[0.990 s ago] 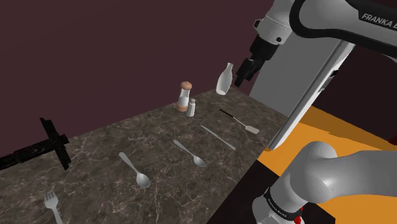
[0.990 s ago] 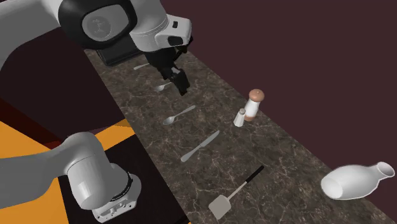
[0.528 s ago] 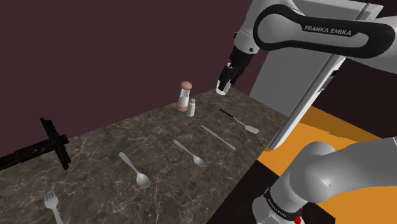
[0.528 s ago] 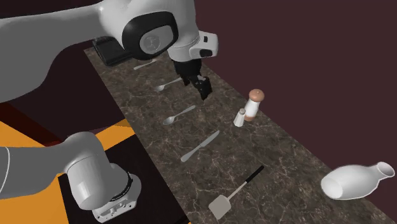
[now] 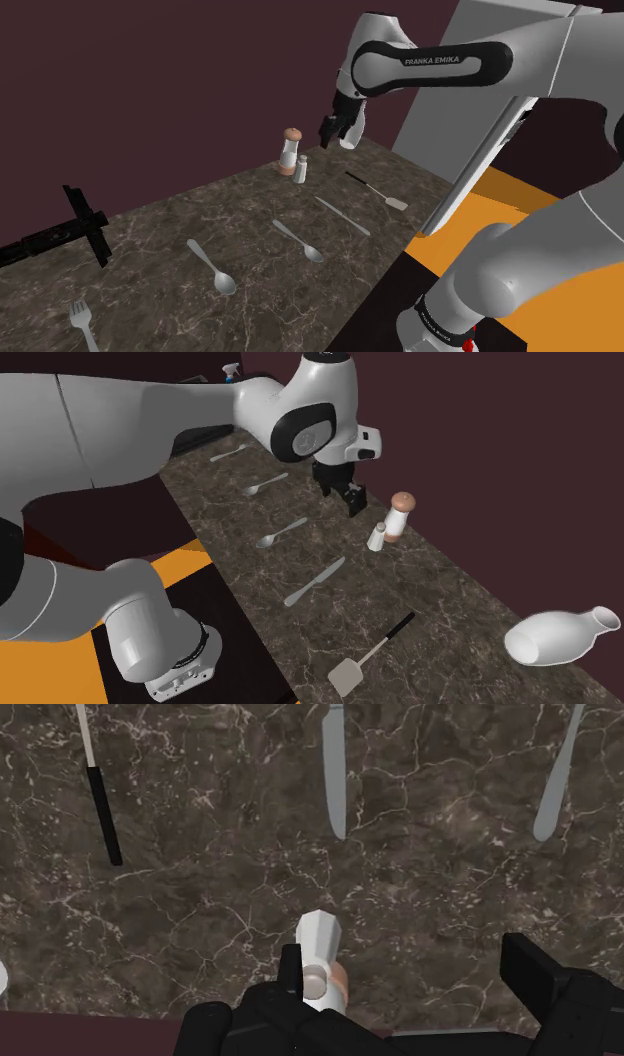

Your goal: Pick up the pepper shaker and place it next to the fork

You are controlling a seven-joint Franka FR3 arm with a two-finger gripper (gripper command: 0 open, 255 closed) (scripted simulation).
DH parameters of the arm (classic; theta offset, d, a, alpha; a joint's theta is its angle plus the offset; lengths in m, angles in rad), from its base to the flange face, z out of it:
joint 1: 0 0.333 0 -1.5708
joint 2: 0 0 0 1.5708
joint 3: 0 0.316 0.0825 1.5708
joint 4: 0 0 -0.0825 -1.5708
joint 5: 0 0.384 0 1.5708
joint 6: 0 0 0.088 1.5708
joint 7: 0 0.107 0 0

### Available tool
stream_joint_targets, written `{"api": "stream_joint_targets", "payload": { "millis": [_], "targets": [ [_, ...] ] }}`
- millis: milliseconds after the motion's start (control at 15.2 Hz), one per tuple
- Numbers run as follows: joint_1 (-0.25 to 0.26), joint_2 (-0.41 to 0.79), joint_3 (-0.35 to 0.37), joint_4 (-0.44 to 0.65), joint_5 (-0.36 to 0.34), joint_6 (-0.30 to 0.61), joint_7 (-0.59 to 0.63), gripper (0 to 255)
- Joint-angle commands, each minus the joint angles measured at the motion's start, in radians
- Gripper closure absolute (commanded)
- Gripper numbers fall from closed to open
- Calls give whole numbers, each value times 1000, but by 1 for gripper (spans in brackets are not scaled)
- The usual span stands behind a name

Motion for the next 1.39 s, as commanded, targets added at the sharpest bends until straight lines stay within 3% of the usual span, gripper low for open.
{"api": "stream_joint_targets", "payload": {
  "millis": [0, 858, 1320],
  "targets": [
    [-4, 71, -1, 27, -9, 36, 1, 0],
    [-28, 561, -23, 339, -59, 162, -6, 0],
    [-32, 609, -27, 308, -64, 241, -3, 0]
  ]
}}
